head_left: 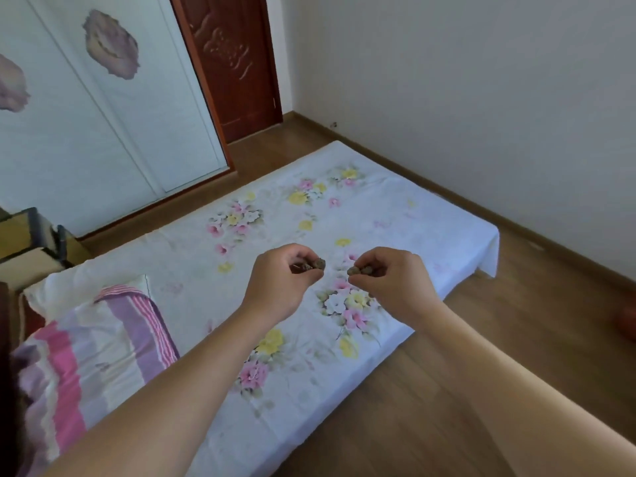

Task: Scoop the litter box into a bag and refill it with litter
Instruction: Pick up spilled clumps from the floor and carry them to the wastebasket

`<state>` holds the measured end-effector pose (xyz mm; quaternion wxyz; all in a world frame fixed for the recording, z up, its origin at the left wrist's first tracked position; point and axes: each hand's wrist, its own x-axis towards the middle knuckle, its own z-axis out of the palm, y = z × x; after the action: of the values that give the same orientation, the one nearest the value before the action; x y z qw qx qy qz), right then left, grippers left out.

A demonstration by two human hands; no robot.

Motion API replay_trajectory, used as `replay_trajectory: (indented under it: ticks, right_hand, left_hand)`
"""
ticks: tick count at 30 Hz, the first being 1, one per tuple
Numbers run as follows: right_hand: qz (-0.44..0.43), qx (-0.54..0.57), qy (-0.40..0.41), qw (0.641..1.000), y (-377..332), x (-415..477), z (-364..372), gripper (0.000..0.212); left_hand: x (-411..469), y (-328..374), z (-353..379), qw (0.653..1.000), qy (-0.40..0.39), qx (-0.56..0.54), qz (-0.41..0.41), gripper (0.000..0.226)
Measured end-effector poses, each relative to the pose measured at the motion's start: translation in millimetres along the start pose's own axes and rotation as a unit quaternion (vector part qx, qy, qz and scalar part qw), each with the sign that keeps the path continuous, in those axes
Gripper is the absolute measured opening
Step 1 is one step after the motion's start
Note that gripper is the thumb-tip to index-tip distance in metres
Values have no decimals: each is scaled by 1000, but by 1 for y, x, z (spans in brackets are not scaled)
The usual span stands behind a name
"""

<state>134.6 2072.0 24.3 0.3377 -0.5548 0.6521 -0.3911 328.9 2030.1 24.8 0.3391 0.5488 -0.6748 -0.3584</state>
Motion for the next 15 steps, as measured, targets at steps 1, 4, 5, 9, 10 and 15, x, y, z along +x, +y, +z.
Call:
replay_trajectory:
  ticks: [1, 4, 5, 9, 10, 15]
  right_hand:
    - [7, -2, 13, 1000, 6, 0, -13, 11]
    - [31, -5, 54, 998, 25, 1, -55, 10]
    - [35, -7, 66, 997, 31, 0, -71, 10]
    - [57, -15, 116, 992, 58, -6, -133, 11]
    - [64, -20, 130, 989, 65, -8, -147, 11]
    - [86, -14, 189, 978, 91, -19, -213, 9]
  left_hand:
    - [6, 7, 11, 1000, -11, -2, 8, 19]
    - [22, 32, 53, 998, -44, -14, 30, 17]
    - [26, 41, 69, 997, -59, -18, 37, 16]
    - [40, 79, 134, 991, -113, -43, 59, 15]
    - [43, 88, 148, 989, -123, -46, 65, 15]
    - [57, 134, 213, 981, -157, -53, 103, 11]
